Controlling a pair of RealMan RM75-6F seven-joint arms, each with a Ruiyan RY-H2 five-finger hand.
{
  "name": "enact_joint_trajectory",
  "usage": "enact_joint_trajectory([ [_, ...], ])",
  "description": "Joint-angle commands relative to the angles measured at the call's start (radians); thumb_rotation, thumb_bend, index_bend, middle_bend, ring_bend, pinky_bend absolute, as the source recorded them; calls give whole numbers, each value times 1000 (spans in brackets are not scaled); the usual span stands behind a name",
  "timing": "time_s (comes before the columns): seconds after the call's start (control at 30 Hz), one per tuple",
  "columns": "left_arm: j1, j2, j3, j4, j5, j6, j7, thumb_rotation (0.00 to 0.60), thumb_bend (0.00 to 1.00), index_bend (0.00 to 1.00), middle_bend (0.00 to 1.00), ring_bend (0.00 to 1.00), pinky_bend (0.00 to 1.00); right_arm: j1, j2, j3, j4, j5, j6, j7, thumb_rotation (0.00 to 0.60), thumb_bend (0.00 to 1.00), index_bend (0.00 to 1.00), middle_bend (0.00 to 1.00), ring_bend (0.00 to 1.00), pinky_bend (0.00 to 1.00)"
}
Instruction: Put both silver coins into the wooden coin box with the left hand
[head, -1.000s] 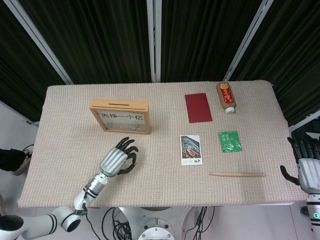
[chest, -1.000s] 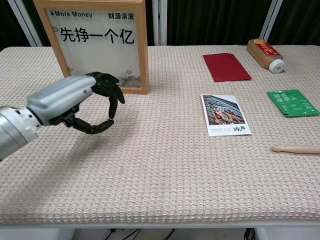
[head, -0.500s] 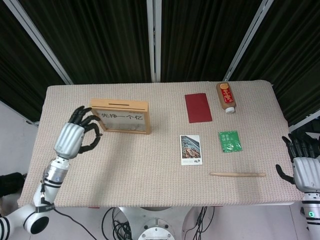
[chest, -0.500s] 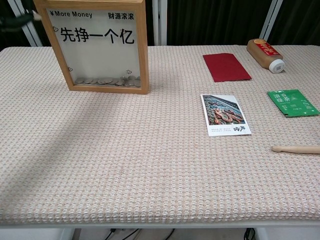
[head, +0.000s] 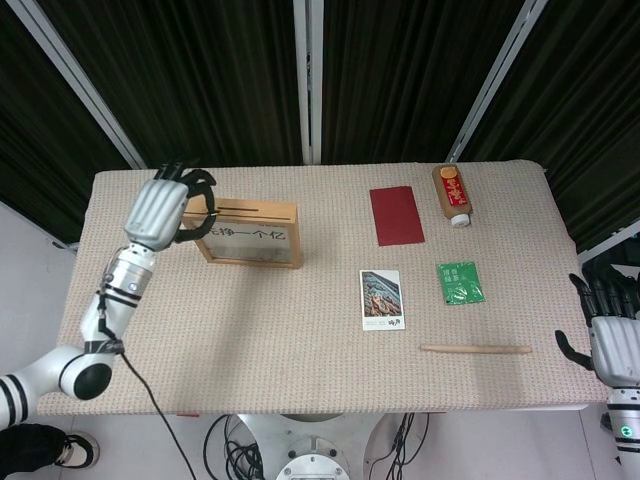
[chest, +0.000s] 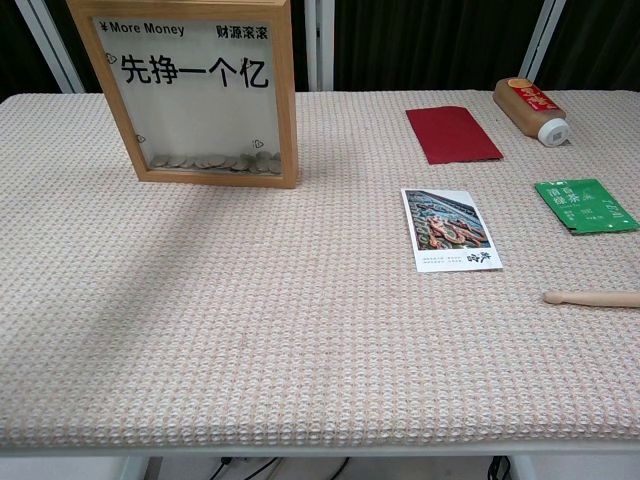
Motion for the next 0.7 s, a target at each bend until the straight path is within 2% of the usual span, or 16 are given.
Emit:
enact_joint_trajectory([
  [0.03,-76,-32,-22,73,-83,-90,15,600,457,629,311,101,91,-3,3,1,2,4,2,2,600,276,0,0,0,0],
  [0.3,-138,-39,-10,133,-190,-202,-7,600,473,631,311,101,91,-3,11,7,14,15,-3,20,600,275,0,0,0,0],
  [0.7,-167,-45,21,155,-235,-224,-18,600,468,635,311,101,89,8,-1,8,27,18,-21,24,600,274,0,0,0,0],
])
